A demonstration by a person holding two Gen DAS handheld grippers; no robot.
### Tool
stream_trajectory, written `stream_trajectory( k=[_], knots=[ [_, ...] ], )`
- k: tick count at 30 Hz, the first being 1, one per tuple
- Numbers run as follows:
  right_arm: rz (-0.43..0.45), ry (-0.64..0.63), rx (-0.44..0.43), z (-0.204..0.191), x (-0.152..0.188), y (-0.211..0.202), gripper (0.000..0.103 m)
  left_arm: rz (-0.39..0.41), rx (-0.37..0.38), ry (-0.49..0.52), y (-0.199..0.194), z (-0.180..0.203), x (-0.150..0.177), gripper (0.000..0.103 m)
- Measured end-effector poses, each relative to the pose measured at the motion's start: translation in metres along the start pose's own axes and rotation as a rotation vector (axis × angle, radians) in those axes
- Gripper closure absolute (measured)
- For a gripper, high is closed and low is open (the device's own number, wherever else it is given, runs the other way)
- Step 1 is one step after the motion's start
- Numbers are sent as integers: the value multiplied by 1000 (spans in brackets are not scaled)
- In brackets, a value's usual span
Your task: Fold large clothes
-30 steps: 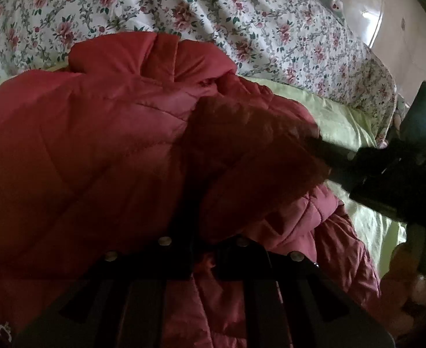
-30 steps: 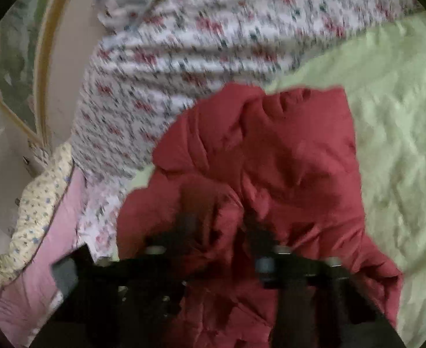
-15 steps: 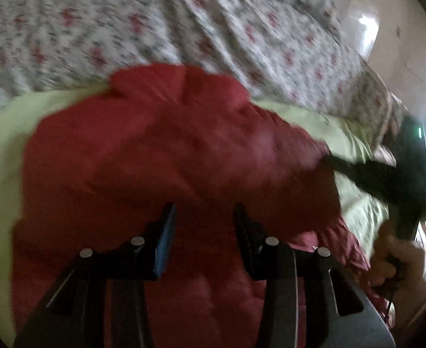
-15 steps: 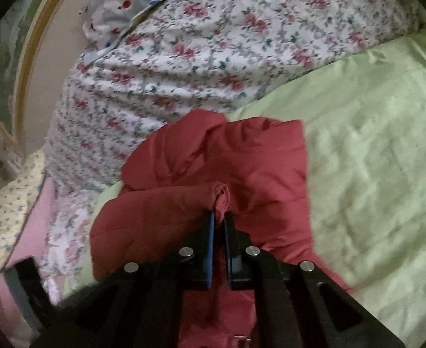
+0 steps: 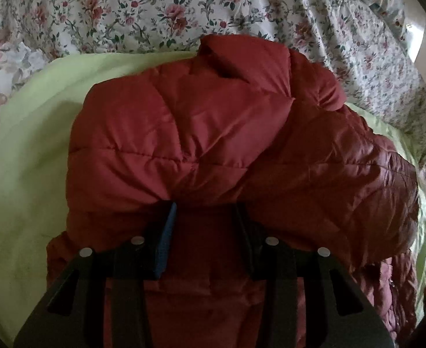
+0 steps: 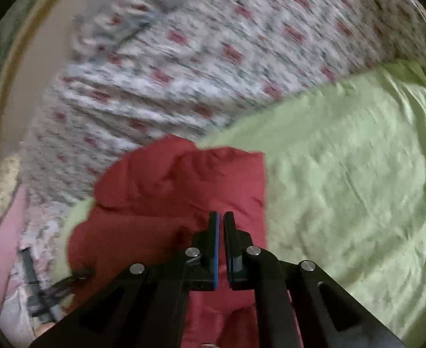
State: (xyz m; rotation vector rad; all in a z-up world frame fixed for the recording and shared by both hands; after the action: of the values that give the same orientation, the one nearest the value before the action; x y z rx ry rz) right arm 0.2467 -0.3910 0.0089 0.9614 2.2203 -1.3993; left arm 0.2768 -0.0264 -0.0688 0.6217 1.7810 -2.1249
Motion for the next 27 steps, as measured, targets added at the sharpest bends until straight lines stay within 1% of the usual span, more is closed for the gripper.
stream_trajectory(
  k=[2, 4, 5, 7, 8, 9, 10, 11, 13, 15, 16, 17, 18, 19, 20, 23, 27],
  knots=[
    [7, -75, -63, -23, 4, -4, 97, -1, -6, -8, 0, 1, -1, 65],
    [-31, -180, -98, -51, 15, 3, 97, -2, -10, -11, -1, 2, -2, 65],
    [-53, -208, -101, -59, 20, 9, 97, -4, -11, -10, -2, 1, -2, 64],
    [-131, -272, -79, -74, 34, 30, 97, -9, -8, -6, -3, 2, -2, 64],
    [-179, -291, -36, -75, 41, 43, 98, -12, -6, -4, -4, 2, -2, 64],
    [-207, -295, -3, -73, 45, 52, 99, -12, 0, 5, -7, 2, -2, 64],
    [-251, -285, 45, -66, 49, 64, 100, -13, 1, 17, -10, 2, -1, 65],
    [-275, -261, 67, -57, 51, 71, 103, -16, -2, 30, -13, 3, -1, 65],
    [-297, -174, 79, -34, 47, 77, 103, -16, -16, 53, -23, 3, 1, 64],
    [-289, -116, 85, -18, 42, 76, 103, -4, -45, 58, -34, 0, 2, 62],
    [-290, -93, 74, -11, 41, 76, 103, 2, -63, 53, -38, -3, 3, 54],
    [-294, -73, 57, -7, 41, 77, 103, 1, -83, 44, -39, -7, 3, 40],
    [-298, -55, 45, -4, 41, 79, 103, -12, -116, 29, -36, -14, 4, 34],
    [-299, -47, 43, -2, 41, 80, 103, -27, -129, 22, -32, -17, 5, 31],
    [-296, -53, 51, -2, 41, 80, 103, -45, -124, 16, -26, -21, 5, 27],
    [-291, -79, 74, -8, 43, 81, 103, -56, -66, -26, -14, -32, 5, 27],
    [-290, -78, 71, -9, 42, 79, 103, -49, -73, -37, -9, -32, 6, 26]
  ],
)
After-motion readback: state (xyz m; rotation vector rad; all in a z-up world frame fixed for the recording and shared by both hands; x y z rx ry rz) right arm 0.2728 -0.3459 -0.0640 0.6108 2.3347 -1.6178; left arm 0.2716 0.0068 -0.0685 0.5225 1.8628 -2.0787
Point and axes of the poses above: each gripper's, at about its wrist camera, not at the fingertips, and y roughly the way its jaws point, z to its right, x to its underside, the point moved 2 cm from there along y, roughly the way its jaws point, and after that the axes turned 8 degrees about -z, right-handed, at the moved point
